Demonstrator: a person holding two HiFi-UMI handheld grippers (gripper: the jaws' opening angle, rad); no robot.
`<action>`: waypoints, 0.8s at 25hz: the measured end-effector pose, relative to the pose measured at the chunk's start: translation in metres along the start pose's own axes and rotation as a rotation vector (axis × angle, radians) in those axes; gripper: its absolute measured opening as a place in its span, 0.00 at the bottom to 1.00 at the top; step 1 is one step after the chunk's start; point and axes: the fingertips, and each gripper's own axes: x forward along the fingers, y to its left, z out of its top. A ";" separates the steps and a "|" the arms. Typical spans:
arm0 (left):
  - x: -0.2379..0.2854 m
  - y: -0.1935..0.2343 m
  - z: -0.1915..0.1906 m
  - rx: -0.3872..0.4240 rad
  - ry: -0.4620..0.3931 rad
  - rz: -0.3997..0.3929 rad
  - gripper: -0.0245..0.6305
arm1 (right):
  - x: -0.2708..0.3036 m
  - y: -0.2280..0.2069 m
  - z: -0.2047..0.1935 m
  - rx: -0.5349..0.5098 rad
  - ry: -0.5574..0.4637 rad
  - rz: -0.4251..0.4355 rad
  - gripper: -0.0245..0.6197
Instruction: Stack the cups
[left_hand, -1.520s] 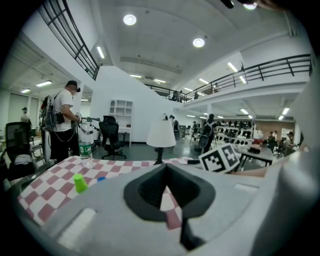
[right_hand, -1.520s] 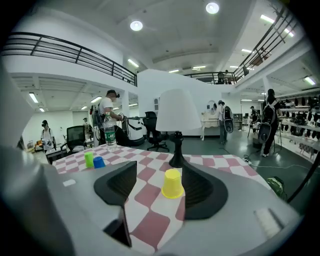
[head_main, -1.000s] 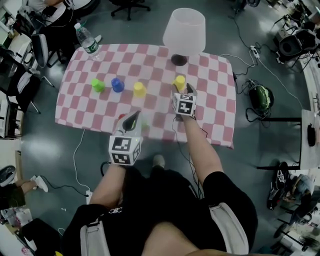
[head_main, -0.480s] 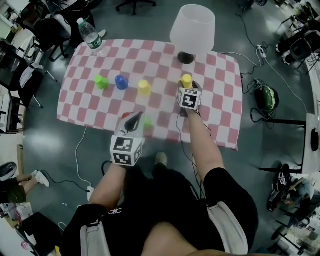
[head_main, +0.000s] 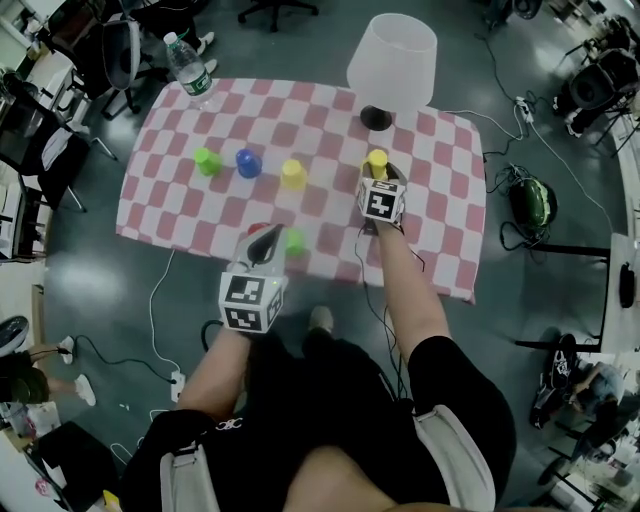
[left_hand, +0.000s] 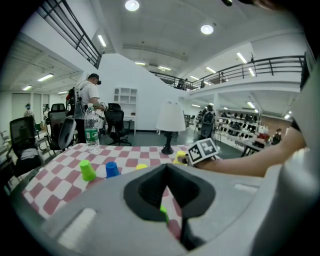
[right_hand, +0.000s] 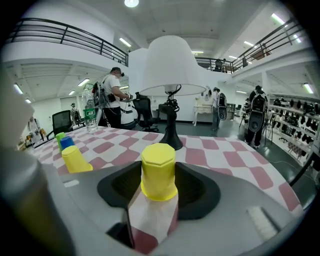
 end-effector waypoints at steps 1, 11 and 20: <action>-0.001 0.000 0.001 0.000 -0.005 0.002 0.04 | -0.004 0.002 0.004 -0.005 -0.011 0.004 0.36; -0.013 0.005 0.018 -0.006 -0.071 0.037 0.04 | -0.059 0.045 0.041 -0.090 -0.070 0.161 0.36; -0.033 0.016 0.035 -0.016 -0.147 0.084 0.04 | -0.124 0.089 0.037 -0.144 -0.122 0.258 0.36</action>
